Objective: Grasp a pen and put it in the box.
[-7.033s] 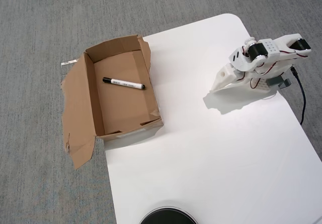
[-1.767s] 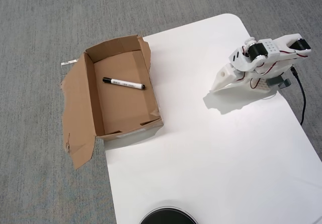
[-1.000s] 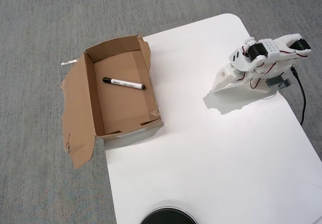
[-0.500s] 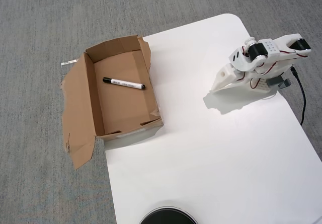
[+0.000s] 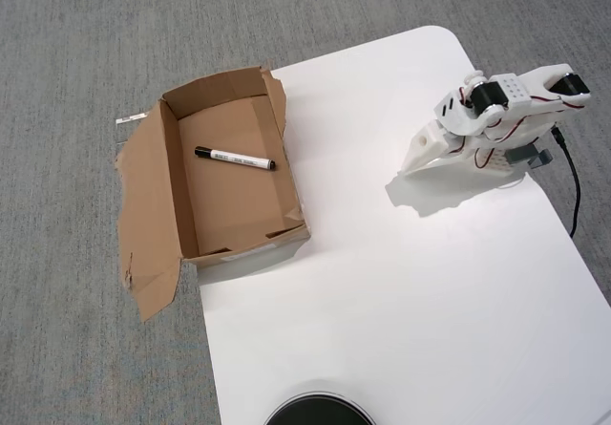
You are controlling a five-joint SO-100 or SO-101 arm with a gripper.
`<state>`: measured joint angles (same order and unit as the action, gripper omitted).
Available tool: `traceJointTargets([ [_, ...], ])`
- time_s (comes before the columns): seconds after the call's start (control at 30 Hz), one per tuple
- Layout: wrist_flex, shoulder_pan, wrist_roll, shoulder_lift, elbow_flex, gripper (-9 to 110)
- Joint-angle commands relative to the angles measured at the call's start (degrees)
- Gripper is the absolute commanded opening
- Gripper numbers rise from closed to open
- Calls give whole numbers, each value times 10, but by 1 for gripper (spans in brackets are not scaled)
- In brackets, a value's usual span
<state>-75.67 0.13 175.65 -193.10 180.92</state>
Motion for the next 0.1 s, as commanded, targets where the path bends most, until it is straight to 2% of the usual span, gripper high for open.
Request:
traceJointTargets([
  [0.0, -18, -2, -1, -34, 15, 1],
  [0.07, -18, -2, -1, -34, 15, 1],
])
